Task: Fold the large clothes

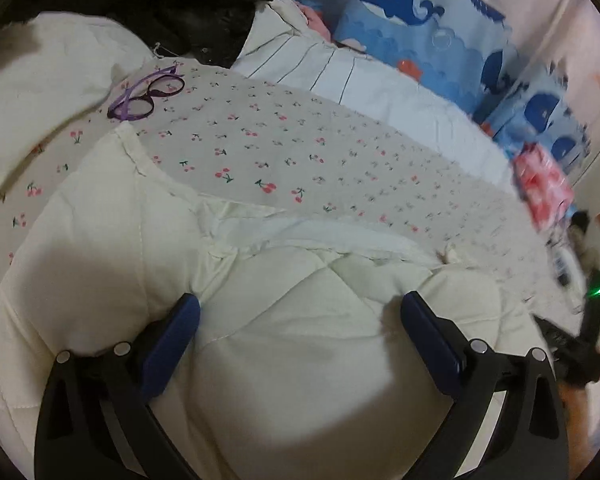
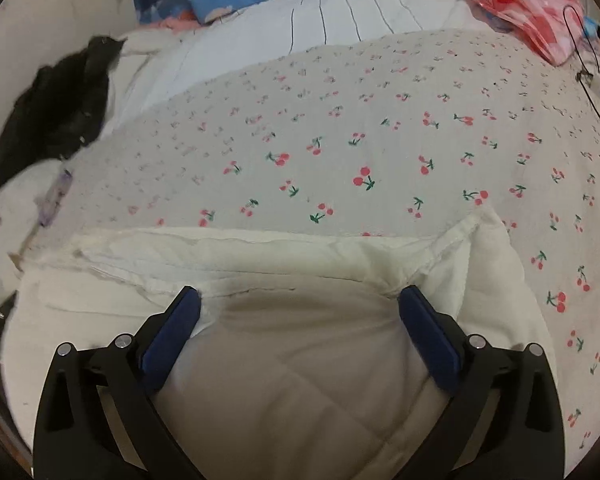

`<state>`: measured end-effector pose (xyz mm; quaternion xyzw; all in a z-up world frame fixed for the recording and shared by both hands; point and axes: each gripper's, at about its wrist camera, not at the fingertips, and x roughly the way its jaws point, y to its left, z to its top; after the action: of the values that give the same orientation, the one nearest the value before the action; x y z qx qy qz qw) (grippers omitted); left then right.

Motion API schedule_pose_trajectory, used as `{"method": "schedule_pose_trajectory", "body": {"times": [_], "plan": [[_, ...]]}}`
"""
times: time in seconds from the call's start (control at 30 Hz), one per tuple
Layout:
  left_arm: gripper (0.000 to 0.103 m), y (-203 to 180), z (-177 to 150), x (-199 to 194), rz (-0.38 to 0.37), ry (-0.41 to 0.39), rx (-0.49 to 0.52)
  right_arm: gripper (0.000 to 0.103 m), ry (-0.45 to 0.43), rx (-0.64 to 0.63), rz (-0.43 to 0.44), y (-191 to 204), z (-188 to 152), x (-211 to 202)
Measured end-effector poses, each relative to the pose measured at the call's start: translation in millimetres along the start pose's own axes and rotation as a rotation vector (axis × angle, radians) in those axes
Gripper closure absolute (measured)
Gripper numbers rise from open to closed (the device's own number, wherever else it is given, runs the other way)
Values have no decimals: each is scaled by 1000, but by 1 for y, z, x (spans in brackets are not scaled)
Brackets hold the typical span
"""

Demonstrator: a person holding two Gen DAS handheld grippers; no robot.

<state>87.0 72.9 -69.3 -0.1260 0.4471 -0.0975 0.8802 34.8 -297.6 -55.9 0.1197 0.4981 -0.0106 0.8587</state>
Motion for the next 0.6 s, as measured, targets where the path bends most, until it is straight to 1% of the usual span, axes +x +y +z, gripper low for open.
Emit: {"method": "schedule_pose_trajectory", "body": {"times": [0.07, 0.13, 0.17, 0.2, 0.23, 0.27, 0.3, 0.33, 0.37, 0.4, 0.43, 0.47, 0.5, 0.6], "plan": [[7, 2, 0, -1, 3, 12, 3, 7, 19, -13, -3, 1, -1, -2], [7, 7, 1, -10, 8, 45, 8, 8, 54, -16, -21, 5, 2, -12], [7, 10, 1, -20, 7, 43, 3, 8, 36, 4, -12, 5, 2, -23], [7, 10, 2, -42, 0, -6, -7, 8, -11, 27, 33, 6, 0, -41], [7, 11, 0, -58, 9, -56, 2, 8, -33, 23, 57, 8, -1, -49], [7, 12, -3, -67, 23, -86, 21, 7, -64, -15, 64, 12, -8, -58], [7, 13, -9, -76, 49, -123, 54, 7, -85, -64, 32, 13, -16, -57], [7, 18, -18, -74, 69, -139, 76, 7, -71, -98, -10, 9, -26, -45], [7, 24, -25, -65, 64, -122, 66, 7, -67, -74, 30, -1, -35, -33], [7, 30, -31, -54, 38, -96, 42, 7, -91, -52, 54, -4, -35, -34], [7, 33, -34, -47, 46, -100, 37, 7, -93, -53, 44, -3, -35, -34], [7, 30, -33, -45, 69, -104, 47, 7, -81, -71, 13, 3, -34, -32], [7, 25, -33, -43, 99, -100, 64, 7, -73, -81, 1, 5, -33, -31], [7, 18, -35, -47, 144, -99, 101, 7, -19, -87, 28, 7, -32, -44]]}}
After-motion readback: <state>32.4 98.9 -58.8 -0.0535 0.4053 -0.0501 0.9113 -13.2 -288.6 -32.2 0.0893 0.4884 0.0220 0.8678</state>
